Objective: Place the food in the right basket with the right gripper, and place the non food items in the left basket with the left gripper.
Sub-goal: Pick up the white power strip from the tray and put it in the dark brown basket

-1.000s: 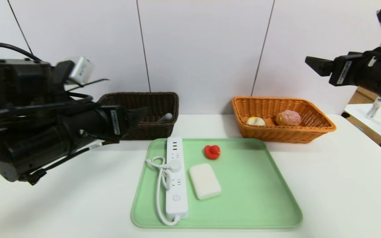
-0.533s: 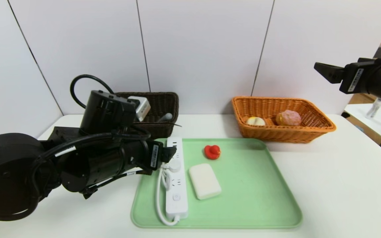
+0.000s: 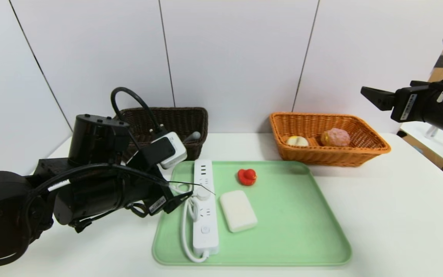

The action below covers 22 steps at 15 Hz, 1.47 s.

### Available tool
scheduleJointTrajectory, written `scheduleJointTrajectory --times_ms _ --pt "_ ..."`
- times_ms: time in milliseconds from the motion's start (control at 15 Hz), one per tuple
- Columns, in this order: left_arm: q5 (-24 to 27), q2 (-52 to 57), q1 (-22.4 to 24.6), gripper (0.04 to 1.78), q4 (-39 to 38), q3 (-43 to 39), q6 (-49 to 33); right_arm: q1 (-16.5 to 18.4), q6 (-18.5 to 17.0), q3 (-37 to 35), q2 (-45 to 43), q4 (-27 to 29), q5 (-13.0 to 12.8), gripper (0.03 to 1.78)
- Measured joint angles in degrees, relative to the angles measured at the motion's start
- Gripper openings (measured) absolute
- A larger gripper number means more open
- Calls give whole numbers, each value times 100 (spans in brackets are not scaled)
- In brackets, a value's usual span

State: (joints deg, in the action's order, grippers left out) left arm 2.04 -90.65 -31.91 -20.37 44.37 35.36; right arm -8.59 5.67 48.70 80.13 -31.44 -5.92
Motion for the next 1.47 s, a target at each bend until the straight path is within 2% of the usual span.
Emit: scheduleJointTrajectory --times_ms 133,267,467,733,1267,1467 --pt "551 72 133 169 221 -17 1445 0 -7 -44 -6 -1 0 169" --pt "630 129 179 169 546 0 2215 5 -9 -69 -26 -4 -2 169" --pt "630 239 193 169 924 -74 2389 11 -72 -121 -44 -6 -2 169" --pt "606 154 196 169 907 -146 2394 17 -82 -184 -72 -177 -2 169" --pt "482 -670 358 169 227 -184 2376 11 -156 -201 -218 -183 20 169" --pt "472 -887 383 169 63 -163 2374 13 -286 -207 -273 -177 188 169"
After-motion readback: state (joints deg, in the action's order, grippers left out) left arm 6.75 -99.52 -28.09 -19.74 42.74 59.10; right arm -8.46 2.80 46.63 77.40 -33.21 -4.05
